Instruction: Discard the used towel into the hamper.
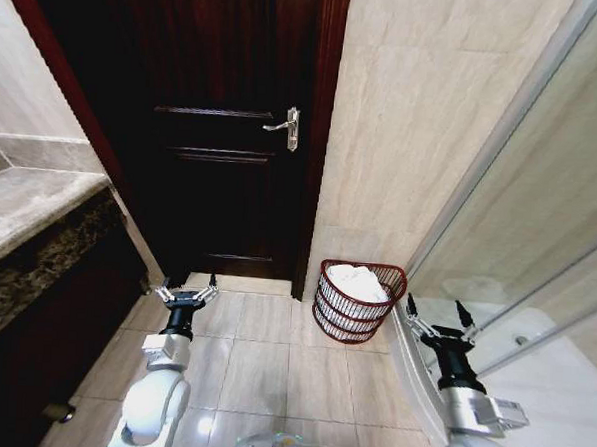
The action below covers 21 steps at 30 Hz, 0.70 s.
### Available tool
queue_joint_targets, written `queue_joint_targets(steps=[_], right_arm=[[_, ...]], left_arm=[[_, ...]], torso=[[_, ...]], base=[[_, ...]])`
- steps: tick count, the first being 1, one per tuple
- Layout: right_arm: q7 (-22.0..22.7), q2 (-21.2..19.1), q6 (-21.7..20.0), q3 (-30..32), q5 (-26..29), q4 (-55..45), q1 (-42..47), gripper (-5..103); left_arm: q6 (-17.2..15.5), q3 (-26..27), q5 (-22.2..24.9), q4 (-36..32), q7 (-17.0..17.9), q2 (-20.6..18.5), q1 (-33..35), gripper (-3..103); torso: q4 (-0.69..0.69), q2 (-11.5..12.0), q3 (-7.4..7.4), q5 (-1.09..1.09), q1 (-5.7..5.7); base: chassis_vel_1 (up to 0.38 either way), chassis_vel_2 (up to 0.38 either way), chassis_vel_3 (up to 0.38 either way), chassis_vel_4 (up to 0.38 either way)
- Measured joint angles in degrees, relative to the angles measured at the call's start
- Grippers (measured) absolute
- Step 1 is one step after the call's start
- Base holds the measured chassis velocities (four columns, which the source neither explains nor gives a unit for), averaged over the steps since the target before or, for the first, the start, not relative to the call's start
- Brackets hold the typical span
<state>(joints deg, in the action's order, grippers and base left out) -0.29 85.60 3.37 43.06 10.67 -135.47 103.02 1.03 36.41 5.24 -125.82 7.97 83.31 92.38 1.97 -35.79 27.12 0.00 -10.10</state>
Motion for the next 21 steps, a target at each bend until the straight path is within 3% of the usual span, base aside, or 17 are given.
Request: queue_joint_targets(steps=[21], right_arm=[[0.3, -0.9, -1.1, -0.9, -0.3, -0.1, -1.4, 100]], left_arm=[[-0.9, -0.4, -1.7, 0.9, 0.3, 0.4, -1.4, 100]], torso=[[0.01, -4.6, 2.64, 0.00, -1.94]], base=[[0.000, 0.000, 0.000, 0.000]])
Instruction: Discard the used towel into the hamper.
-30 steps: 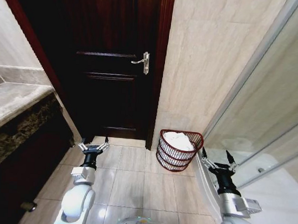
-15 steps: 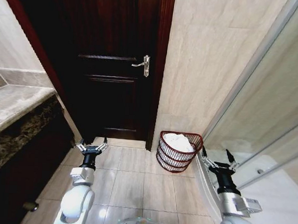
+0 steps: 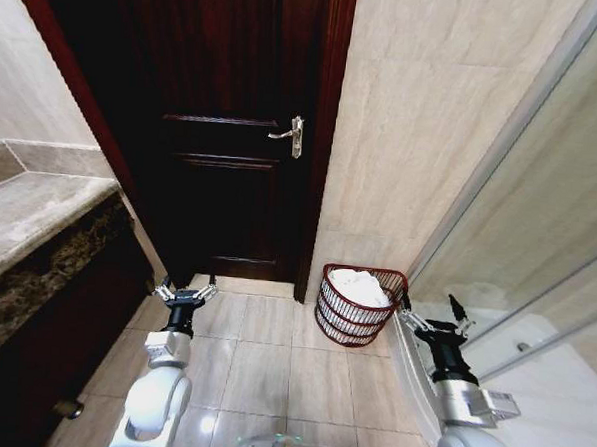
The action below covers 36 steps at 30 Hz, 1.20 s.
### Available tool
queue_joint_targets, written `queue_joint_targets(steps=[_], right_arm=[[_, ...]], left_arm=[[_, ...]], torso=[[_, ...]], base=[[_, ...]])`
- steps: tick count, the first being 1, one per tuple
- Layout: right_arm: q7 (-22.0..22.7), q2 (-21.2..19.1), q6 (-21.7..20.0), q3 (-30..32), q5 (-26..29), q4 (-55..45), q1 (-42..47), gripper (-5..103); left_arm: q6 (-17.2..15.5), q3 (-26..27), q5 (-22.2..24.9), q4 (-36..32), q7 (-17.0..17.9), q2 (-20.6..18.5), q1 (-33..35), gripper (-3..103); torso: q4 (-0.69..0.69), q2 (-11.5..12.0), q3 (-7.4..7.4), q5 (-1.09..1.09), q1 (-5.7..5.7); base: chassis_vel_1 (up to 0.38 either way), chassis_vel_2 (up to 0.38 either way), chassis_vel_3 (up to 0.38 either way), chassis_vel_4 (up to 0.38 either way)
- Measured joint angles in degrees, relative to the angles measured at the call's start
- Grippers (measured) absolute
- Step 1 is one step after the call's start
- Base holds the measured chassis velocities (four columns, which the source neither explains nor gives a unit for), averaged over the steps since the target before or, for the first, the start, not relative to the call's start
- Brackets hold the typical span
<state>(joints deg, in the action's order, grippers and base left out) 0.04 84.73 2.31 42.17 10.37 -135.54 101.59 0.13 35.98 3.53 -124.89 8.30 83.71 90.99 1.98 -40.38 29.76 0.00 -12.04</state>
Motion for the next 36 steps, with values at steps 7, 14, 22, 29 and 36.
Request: queue_joint_targets(steps=[7, 14, 22, 29, 36], right_arm=[[0.1, 0.0, 0.0, -0.1, -0.1, -0.2, 0.0, 100], [0.1, -0.1, -0.1, -0.2, -0.2, -0.2, -0.3, 100], [0.0, -0.7, -0.9, -0.6, -0.2, 0.2, -1.2, 100], [0.0, -1.1, -1.2, -0.6, -0.2, 0.6, -1.8, 100], [0.1, -1.1, -1.4, -0.6, -0.1, 0.7, -2.0, 100]], left_arm=[[-0.1, -0.2, -0.3, -0.4, -0.2, 0.1, 0.2, 100], [-0.4, -0.5, -0.4, -0.7, -0.2, 0.2, 0.2, 100], [-0.7, -0.6, -0.1, -0.7, -0.2, 0.4, -0.3, 100], [-0.9, -0.6, 0.2, -0.3, 0.1, 0.8, -0.6, 100], [-1.2, -0.7, 0.0, -0.2, 0.1, 0.8, -0.9, 100]], torso=[[-0.01, -1.8, 1.09, 0.00, -0.74], [-0.01, -3.5, 2.04, 0.00, -1.47], [-0.01, -5.1, 2.93, 0.00, -2.17], [0.00, -6.9, 3.86, 0.00, -2.97], [0.00, -8.5, 4.79, 0.00, -3.67]], base=[[0.000, 0.000, 0.000, 0.000], [0.000, 0.000, 0.000, 0.000], [0.000, 0.000, 0.000, 0.000], [0.000, 0.000, 0.000, 0.000], [0.000, 0.000, 0.000, 0.000]])
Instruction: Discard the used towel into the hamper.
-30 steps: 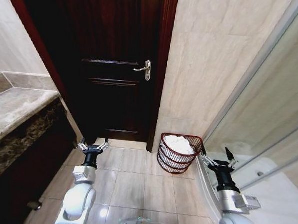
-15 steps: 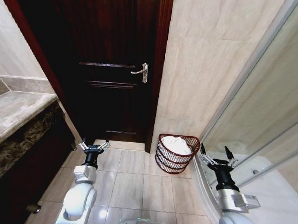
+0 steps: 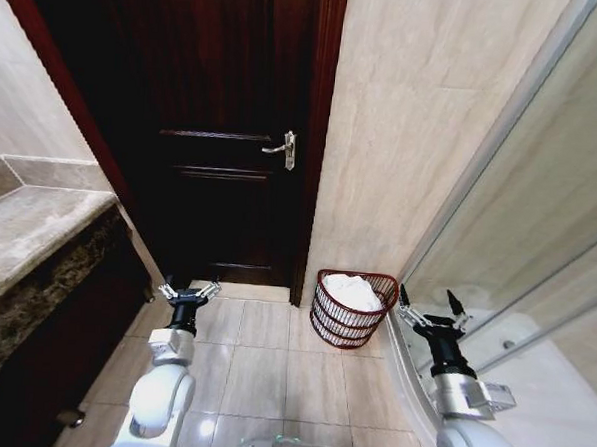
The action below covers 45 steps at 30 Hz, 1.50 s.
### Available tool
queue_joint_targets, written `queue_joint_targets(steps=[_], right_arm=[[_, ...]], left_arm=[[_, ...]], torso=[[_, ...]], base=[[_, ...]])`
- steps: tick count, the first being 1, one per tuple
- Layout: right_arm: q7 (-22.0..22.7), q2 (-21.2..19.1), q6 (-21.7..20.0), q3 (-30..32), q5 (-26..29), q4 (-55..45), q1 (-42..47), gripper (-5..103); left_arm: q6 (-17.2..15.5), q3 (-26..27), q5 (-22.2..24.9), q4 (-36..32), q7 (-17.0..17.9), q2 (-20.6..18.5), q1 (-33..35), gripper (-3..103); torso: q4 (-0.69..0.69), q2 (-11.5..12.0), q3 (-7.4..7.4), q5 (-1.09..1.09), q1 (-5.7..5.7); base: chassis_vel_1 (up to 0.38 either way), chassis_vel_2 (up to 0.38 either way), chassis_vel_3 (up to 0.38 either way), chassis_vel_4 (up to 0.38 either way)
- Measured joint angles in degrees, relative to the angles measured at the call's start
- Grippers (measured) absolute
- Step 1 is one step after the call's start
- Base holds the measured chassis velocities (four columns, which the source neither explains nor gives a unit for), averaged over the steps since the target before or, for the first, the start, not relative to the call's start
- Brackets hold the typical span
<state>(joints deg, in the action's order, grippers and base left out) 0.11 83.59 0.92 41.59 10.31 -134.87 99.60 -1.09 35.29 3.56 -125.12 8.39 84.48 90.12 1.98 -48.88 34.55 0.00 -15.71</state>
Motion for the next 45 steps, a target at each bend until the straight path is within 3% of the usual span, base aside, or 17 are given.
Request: queue_joint_targets(steps=[45], right_arm=[[0.2, -0.7, -0.6, -0.7, 0.1, -0.3, -0.3, 100]], left_arm=[[-0.2, -0.3, -0.6, 0.1, 0.4, 0.4, -0.3, 100]], torso=[[0.00, -12.7, 7.08, 0.00, -5.61]], base=[[0.000, 0.000, 0.000, 0.000]])
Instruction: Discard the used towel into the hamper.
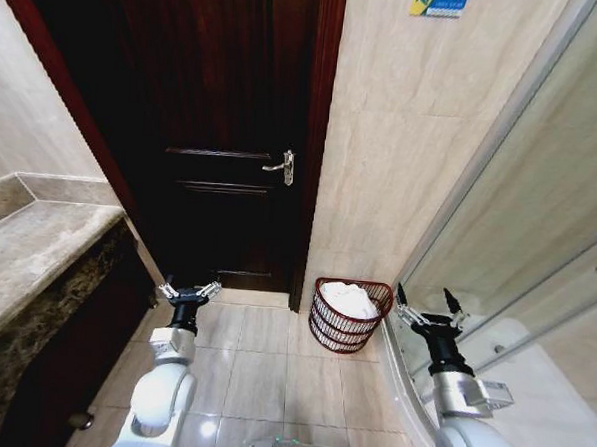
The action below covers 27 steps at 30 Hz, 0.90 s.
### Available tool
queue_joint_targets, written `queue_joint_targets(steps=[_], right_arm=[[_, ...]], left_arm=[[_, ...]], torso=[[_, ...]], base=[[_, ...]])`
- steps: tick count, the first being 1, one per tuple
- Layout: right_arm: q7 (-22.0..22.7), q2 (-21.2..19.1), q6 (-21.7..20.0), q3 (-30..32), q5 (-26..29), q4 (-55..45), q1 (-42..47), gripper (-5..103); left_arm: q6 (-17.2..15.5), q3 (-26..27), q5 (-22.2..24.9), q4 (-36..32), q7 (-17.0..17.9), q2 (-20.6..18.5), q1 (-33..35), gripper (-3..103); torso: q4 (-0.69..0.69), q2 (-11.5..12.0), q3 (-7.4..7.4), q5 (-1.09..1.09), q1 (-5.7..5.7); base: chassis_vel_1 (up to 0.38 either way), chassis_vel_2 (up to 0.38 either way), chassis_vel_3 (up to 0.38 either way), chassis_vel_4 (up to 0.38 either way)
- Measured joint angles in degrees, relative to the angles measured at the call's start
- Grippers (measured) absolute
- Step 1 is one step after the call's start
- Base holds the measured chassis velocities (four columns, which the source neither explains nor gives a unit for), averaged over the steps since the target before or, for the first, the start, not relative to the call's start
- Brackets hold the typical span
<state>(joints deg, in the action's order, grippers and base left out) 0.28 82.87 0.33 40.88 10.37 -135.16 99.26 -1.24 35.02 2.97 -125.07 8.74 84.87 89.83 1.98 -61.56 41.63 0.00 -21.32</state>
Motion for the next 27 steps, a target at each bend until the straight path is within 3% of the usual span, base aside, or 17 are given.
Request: queue_joint_targets(steps=[27], right_arm=[[0.0, 0.2, -0.5, -0.6, 0.4, -0.7, 0.1, 100]], left_arm=[[-0.1, 0.5, -0.1, -0.4, 0.3, -0.2, 0.2, 100]], torso=[[0.00, -7.8, 4.26, 0.00, -3.51]], base=[[0.000, 0.000, 0.000, 0.000]])
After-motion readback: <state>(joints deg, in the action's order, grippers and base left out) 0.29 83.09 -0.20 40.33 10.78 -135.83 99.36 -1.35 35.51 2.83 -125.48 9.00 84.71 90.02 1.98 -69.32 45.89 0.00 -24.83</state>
